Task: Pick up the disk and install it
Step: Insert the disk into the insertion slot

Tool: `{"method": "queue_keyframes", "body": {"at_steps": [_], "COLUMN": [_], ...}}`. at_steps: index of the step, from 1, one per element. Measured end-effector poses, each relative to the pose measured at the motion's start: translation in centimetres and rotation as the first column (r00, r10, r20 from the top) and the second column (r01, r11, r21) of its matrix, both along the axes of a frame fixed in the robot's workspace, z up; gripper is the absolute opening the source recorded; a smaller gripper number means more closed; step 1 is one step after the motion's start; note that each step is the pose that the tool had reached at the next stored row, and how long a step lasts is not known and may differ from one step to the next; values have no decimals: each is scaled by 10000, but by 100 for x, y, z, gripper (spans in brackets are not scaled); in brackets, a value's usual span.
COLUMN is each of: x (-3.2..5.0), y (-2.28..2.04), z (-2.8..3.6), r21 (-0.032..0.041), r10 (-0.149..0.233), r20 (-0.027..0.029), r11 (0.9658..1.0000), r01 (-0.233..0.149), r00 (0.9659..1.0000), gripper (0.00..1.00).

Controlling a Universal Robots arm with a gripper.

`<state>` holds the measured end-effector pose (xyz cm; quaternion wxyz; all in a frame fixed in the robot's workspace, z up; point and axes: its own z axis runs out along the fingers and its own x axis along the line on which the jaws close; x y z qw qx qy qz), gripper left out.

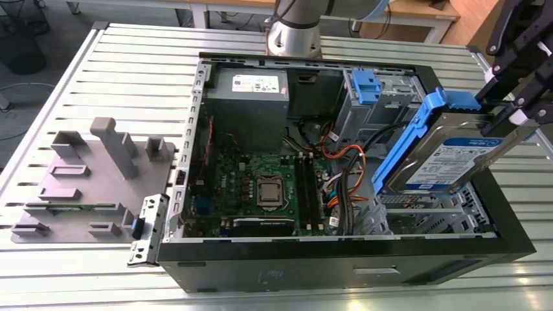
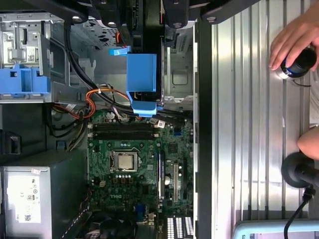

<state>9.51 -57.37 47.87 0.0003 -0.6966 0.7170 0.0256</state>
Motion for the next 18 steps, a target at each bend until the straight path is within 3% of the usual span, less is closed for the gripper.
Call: {"method": "queue_keyframes", "body": {"at_steps": [6,11,18], "x": [68,164,189], "y": [0,0,0], "z": [-26,-45,-150], "r21": [-3,-12,-25], "r10": [0,0,0], "r20": [-8,-86,-103], "r11": [10000,10000,10000], "r01": [0,0,0], "r00": [10000,10000,9999], "gripper": [35,35,35]}}
